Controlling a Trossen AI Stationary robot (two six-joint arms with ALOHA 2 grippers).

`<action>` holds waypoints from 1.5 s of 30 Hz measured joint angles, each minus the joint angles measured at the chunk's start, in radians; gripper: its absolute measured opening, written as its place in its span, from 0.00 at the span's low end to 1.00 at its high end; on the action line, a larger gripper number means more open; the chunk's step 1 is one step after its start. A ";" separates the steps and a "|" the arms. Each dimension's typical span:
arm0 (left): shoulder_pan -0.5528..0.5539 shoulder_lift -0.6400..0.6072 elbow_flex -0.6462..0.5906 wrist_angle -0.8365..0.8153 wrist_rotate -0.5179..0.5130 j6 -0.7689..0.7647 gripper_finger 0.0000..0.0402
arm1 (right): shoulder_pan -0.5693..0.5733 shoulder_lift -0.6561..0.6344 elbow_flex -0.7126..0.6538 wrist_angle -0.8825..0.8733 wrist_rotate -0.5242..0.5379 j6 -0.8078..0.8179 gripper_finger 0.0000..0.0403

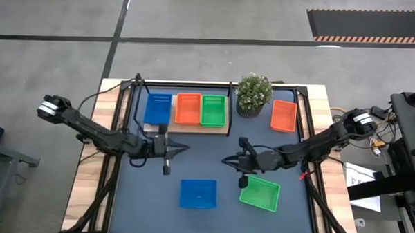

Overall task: Stack baskets on shelf by color
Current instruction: Stack the blue bin on top of the blue bin on the shelf

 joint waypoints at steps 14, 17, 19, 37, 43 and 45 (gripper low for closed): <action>-0.066 0.181 0.093 -0.019 0.030 -0.196 0.01 | -0.004 -0.126 -0.028 -0.068 0.000 -0.086 0.02; -0.075 0.202 0.123 -0.053 0.038 -0.259 0.01 | -0.004 -0.133 -0.029 -0.087 -0.001 -0.090 0.02; -0.084 0.213 0.134 -0.100 0.048 -0.300 0.01 | -0.004 -0.136 -0.029 -0.088 -0.001 -0.091 0.02; -0.108 0.241 0.280 -0.620 0.317 -0.240 0.02 | -0.004 -0.157 -0.027 -0.149 0.000 -0.169 0.02; -0.144 0.335 0.350 -0.752 0.519 -0.237 0.17 | -0.004 -0.157 -0.026 -0.161 -0.001 -0.145 0.02; -0.157 0.374 0.404 -0.862 0.527 -0.211 0.24 | -0.004 -0.157 -0.026 -0.162 -0.001 -0.141 0.02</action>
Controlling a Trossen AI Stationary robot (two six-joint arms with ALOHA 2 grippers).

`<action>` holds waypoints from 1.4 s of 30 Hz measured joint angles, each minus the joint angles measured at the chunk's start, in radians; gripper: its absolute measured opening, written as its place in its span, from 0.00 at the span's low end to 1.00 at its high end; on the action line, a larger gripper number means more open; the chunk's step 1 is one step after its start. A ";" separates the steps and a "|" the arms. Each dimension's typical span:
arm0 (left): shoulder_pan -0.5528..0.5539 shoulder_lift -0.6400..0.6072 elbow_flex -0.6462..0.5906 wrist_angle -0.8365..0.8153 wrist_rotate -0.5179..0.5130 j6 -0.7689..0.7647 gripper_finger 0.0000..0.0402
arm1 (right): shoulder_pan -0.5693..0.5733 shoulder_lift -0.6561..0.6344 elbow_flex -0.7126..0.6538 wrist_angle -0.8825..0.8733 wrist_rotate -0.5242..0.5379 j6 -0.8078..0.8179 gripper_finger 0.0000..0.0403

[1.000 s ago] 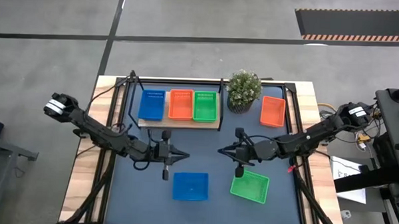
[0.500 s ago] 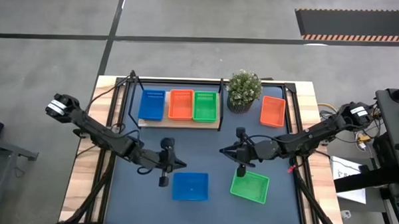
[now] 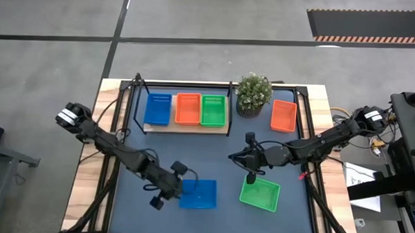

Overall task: Stack baskets on shelf by color
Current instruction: Stack the blue bin on top of the blue bin on the shelf

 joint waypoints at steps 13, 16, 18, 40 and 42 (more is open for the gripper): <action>-0.003 0.130 0.147 -0.251 -0.006 0.374 0.40 | 0.000 0.000 0.000 0.004 0.000 0.007 0.02; -0.004 0.143 0.139 -0.246 -0.005 0.399 0.40 | 0.000 0.000 0.000 -0.003 0.000 0.024 0.02; -0.003 0.144 0.138 -0.241 -0.004 0.453 0.40 | 0.000 0.000 0.000 -0.008 -0.001 0.037 0.02; 0.001 0.226 0.151 -0.135 -0.049 0.448 0.01 | 0.000 0.001 0.001 -0.053 -0.001 0.094 0.02; 0.001 0.205 0.153 -0.146 -0.108 0.445 0.00 | 0.000 0.001 0.001 -0.057 -0.001 0.095 0.02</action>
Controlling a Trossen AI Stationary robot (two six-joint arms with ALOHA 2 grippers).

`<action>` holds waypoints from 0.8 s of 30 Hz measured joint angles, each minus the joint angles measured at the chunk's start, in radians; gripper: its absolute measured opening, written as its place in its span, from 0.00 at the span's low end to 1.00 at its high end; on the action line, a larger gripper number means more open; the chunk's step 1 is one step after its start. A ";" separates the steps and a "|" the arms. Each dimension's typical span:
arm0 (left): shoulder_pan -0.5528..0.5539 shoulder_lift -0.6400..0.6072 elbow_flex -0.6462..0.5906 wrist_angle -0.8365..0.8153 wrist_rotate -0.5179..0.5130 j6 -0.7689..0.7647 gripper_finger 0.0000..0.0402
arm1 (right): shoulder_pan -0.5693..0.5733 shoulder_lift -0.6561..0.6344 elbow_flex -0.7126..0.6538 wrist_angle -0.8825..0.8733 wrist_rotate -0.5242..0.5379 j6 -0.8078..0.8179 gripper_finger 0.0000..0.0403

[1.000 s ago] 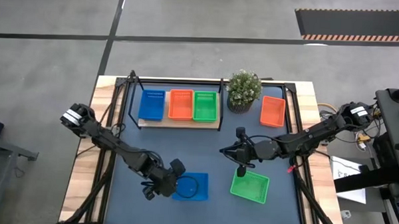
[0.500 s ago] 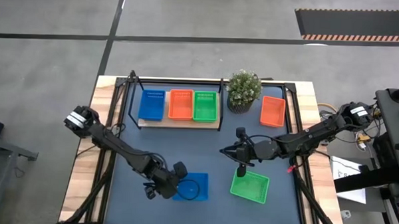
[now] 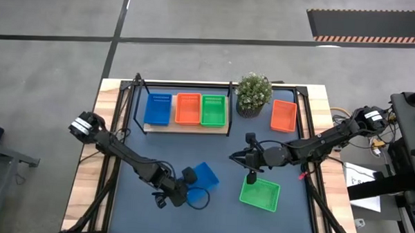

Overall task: Stack baskets on shelf by color
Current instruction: Stack the blue bin on top of the blue bin on the shelf

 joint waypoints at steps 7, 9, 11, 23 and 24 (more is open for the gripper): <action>0.004 -0.122 0.011 -0.002 -0.148 -0.137 0.00 | 0.000 0.000 0.000 0.002 0.000 -0.010 0.02; 0.004 -0.159 0.009 -0.014 -0.206 -0.167 0.00 | 0.000 0.000 0.000 0.002 0.000 0.005 0.02; 0.004 -0.199 0.009 -0.033 -0.250 -0.184 0.00 | 0.000 0.000 0.000 0.000 0.000 0.014 0.02; 0.152 -0.519 0.013 -0.296 -0.512 -0.234 0.00 | 0.000 0.000 0.000 0.002 0.000 0.000 0.02; 0.182 -0.541 0.013 -0.321 -0.525 -0.242 0.00 | 0.000 0.000 0.000 0.002 0.000 0.000 0.02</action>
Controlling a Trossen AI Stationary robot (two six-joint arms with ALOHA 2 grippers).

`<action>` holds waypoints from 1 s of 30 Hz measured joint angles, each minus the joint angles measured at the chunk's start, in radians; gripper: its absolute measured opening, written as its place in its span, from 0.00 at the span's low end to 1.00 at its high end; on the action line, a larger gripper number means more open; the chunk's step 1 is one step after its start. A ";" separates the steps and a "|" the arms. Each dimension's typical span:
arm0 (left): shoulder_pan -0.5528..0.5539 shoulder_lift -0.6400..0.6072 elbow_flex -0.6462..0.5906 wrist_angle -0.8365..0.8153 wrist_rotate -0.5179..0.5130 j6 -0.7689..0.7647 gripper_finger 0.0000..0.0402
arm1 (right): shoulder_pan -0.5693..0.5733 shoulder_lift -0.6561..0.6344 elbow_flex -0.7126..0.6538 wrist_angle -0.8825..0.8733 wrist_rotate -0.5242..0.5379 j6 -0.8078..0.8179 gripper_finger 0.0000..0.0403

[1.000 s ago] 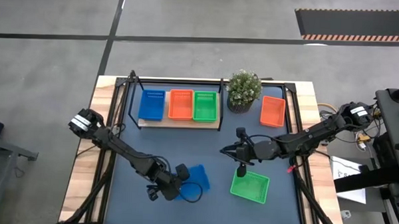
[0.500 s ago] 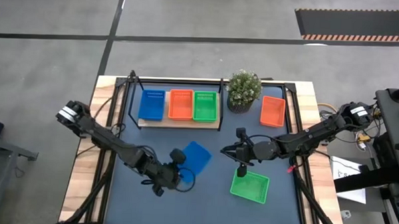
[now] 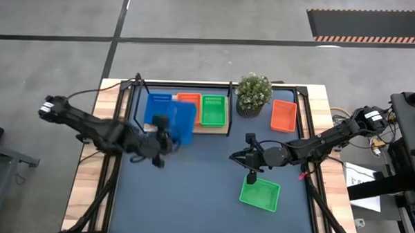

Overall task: Stack baskets on shelf by color
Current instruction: Stack the blue bin on top of the blue bin on the shelf

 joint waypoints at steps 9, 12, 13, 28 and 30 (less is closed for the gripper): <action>0.327 -0.075 -0.024 -0.180 0.109 -0.069 0.00 | 0.000 0.000 0.000 -0.001 0.000 -0.001 0.02; 0.408 -0.071 -0.024 -0.267 0.199 -0.025 0.00 | 0.000 0.000 0.000 -0.003 0.000 -0.001 0.02; 0.429 -0.070 -0.024 -0.289 0.205 -0.019 0.00 | 0.000 0.000 0.000 -0.003 0.000 0.000 0.02; 0.578 -0.049 -0.060 -0.337 0.378 0.087 0.00 | 0.000 0.000 0.000 -0.007 0.000 0.000 0.02; 0.585 -0.042 -0.060 -0.337 0.378 0.096 0.00 | 0.000 0.000 0.000 -0.008 0.000 0.000 0.02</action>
